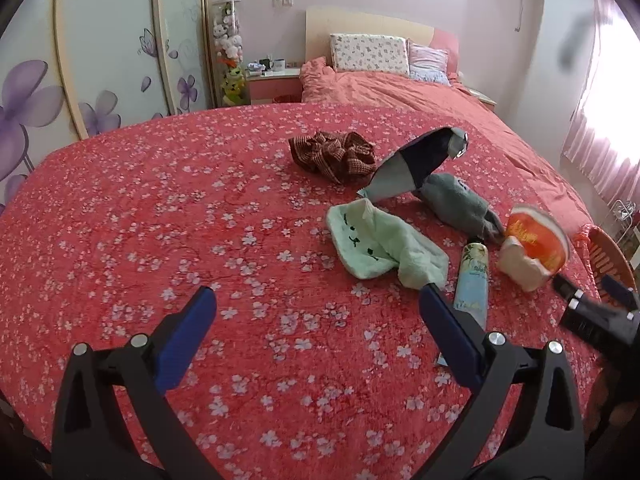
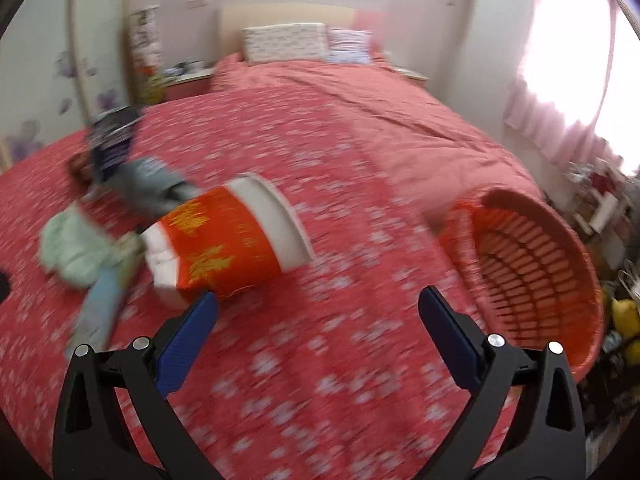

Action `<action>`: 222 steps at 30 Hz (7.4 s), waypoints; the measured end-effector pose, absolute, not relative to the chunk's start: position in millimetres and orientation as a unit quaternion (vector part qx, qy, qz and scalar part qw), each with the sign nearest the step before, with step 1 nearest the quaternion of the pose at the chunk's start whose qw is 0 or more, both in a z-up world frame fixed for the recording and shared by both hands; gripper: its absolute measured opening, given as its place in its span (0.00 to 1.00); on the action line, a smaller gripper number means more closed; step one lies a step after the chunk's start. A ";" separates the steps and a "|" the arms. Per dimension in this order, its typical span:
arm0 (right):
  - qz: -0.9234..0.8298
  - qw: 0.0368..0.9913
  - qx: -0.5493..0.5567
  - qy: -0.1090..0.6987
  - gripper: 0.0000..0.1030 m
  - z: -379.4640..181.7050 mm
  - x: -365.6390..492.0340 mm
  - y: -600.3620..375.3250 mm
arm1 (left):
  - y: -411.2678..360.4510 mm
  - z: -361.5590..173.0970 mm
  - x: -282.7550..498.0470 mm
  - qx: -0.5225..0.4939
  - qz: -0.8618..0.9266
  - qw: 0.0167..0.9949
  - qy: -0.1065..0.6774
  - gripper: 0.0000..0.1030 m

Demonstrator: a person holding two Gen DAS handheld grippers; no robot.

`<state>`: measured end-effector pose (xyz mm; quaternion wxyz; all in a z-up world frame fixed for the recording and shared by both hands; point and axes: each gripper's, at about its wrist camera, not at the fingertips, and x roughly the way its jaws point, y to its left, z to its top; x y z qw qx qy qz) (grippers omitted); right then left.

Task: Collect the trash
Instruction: 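Move both open grippers back over the remaining trash on the bed, then grasp the mint-green cloth with the left gripper, then grasp the red-and-white paper cup with the right gripper while the left gripper holds the cloth, then carry the cup and cloth over the orange basket and open both grippers, then return to the bed and grasp the light-blue hand cream tube with the right gripper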

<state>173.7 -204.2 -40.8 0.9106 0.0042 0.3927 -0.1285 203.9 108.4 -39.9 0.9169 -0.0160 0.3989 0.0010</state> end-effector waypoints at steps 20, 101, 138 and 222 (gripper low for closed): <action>-0.097 0.922 0.032 0.373 0.95 -30.7 158.9 -222.9 | 51.2 -77.1 283.4 -0.015 0.017 0.889 0.458 0.74; -0.053 0.901 0.045 0.427 0.68 -44.2 219.2 -191.4 | 122.5 -73.0 287.6 -0.040 -0.019 0.902 0.429 0.28; -0.087 0.959 0.073 0.260 0.67 43.7 113.6 -266.0 | 17.9 53.2 198.4 -0.011 -0.174 0.936 0.304 0.18; 0.040 0.897 0.077 0.434 0.53 -34.8 201.2 -113.7 | 194.3 -30.4 227.6 -0.040 0.069 0.924 0.373 0.88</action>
